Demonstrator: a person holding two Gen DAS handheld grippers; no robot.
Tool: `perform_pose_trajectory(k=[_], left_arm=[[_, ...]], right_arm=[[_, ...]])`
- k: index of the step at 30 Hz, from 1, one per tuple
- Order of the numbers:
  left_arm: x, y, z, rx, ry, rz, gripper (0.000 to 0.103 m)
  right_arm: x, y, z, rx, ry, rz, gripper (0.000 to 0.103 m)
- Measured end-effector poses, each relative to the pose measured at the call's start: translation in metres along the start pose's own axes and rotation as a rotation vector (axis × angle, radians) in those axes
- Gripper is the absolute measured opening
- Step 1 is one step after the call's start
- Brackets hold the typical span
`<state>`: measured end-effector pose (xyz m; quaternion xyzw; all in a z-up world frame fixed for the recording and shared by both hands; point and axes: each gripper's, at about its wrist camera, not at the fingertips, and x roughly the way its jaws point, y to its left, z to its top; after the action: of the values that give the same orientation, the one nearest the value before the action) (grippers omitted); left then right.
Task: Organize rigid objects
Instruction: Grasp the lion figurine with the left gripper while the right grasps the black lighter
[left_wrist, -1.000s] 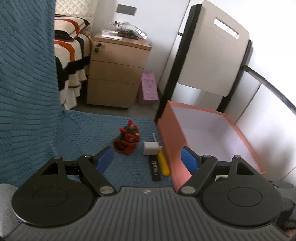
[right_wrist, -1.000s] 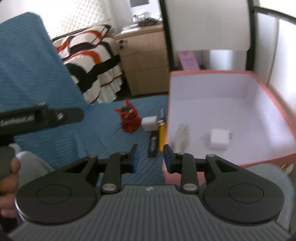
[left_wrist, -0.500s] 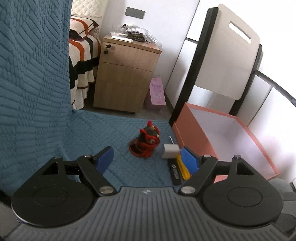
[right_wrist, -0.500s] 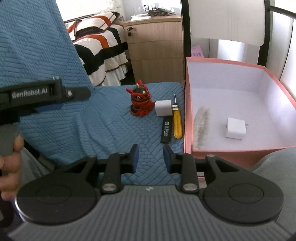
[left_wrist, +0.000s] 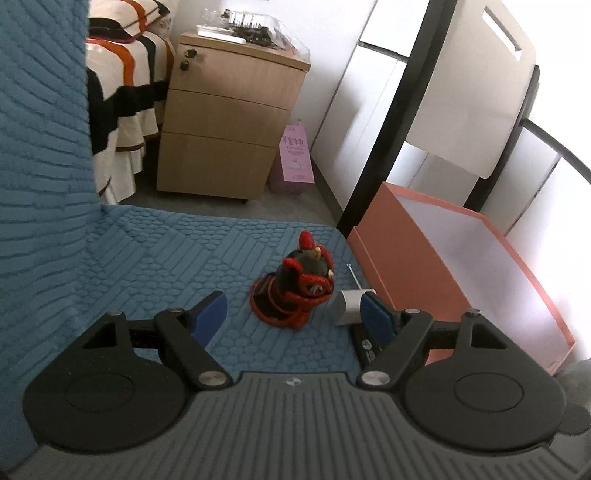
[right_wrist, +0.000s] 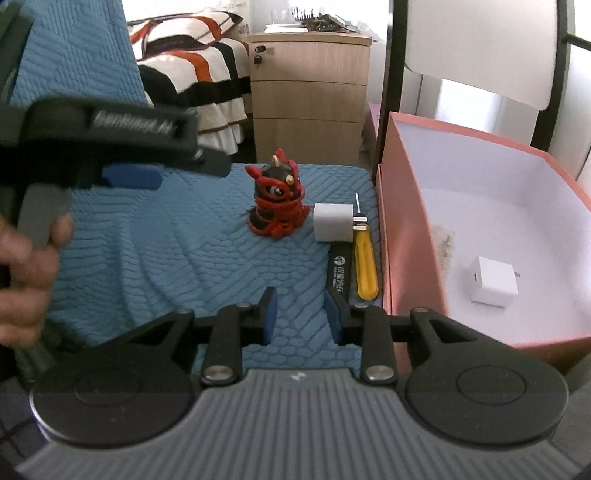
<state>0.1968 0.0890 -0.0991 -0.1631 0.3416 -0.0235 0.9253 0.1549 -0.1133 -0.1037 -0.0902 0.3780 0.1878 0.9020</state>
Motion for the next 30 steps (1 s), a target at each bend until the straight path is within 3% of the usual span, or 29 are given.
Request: perform_pose_trajectory(k=[9,18,21,30], left_arm=[[0.054,0.012,0.017,-0.032,0.039,-0.035,0.082],[0.09,0.002,0.024,0.03,0.064,-0.052,0.082],[0.098,0.0,0.024,0.055,0.073,-0.019,0.074],[0.114,0.002,0.022,0.044,0.1,-0.063,0.07]], right_arm=[[0.046,0.009,0.002,0.019,-0.001,-0.142,0.031],[0.076,0.017,-0.008,0.0,0.065,-0.26,0.029],[0.082,0.013,-0.009,0.024,0.082,-0.303,0.029],[0.084,-0.002,-0.005,0.089,0.107,-0.243,0.027]])
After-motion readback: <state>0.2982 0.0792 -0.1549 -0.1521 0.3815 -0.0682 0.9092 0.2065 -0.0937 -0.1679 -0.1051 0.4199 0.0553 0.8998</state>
